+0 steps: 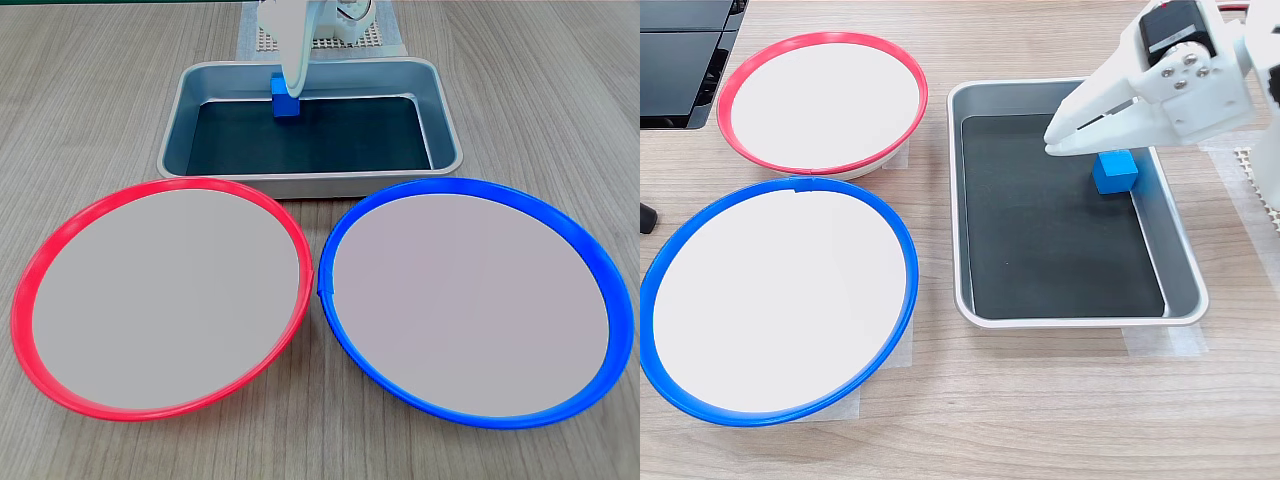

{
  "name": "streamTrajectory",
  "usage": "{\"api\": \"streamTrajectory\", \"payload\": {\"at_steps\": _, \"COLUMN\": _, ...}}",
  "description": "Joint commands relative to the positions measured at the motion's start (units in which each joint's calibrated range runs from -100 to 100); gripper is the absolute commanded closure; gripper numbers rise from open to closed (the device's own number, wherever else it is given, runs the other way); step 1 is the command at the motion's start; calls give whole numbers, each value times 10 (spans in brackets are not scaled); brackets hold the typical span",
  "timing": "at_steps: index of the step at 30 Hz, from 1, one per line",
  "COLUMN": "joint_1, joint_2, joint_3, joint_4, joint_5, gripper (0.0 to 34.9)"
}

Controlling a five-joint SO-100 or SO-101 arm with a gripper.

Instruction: Move a blue block from tray to blue dish

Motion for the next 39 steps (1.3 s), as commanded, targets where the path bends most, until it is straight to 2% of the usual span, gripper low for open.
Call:
{"api": "streamTrajectory", "payload": {"at_steps": 1, "joint_1": 1, "joint_2": -3, "joint_3": 0, "joint_4": 1, "joint_5": 2, "gripper": 346}}
{"api": "streamTrajectory", "payload": {"at_steps": 10, "joint_1": 1, "joint_2": -3, "joint_3": 0, "joint_4": 1, "joint_5": 2, "gripper": 346}}
{"api": "streamTrajectory", "payload": {"at_steps": 12, "joint_1": -13, "joint_2": 3, "joint_3": -1, "joint_4": 6, "joint_5": 9, "gripper": 347}}
{"api": "streamTrajectory", "payload": {"at_steps": 15, "joint_1": -12, "joint_2": 115, "joint_3": -107, "joint_4": 40, "joint_5": 127, "gripper": 348}}
{"api": "streamTrajectory", "payload": {"at_steps": 16, "joint_1": 0, "joint_2": 217, "joint_3": -204, "joint_4": 105, "joint_5": 219, "gripper": 348}}
{"api": "streamTrajectory", "payload": {"at_steps": 22, "joint_1": 32, "joint_2": 413, "joint_3": -401, "joint_4": 240, "joint_5": 397, "gripper": 346}}
{"api": "streamTrajectory", "payload": {"at_steps": 26, "joint_1": 58, "joint_2": 487, "joint_3": -452, "joint_4": 288, "joint_5": 497, "gripper": 250}}
{"api": "streamTrajectory", "payload": {"at_steps": 27, "joint_1": 67, "joint_2": 504, "joint_3": -446, "joint_4": 277, "joint_5": 525, "gripper": 204}}
{"api": "streamTrajectory", "payload": {"at_steps": 31, "joint_1": 92, "joint_2": 545, "joint_3": -417, "joint_4": 229, "joint_5": 573, "gripper": 123}}
{"api": "streamTrajectory", "payload": {"at_steps": 36, "joint_1": 111, "joint_2": 570, "joint_3": -357, "joint_4": 168, "joint_5": 610, "gripper": 113}}
{"api": "streamTrajectory", "payload": {"at_steps": 39, "joint_1": 112, "joint_2": 583, "joint_3": -322, "joint_4": 133, "joint_5": 620, "gripper": 128}}
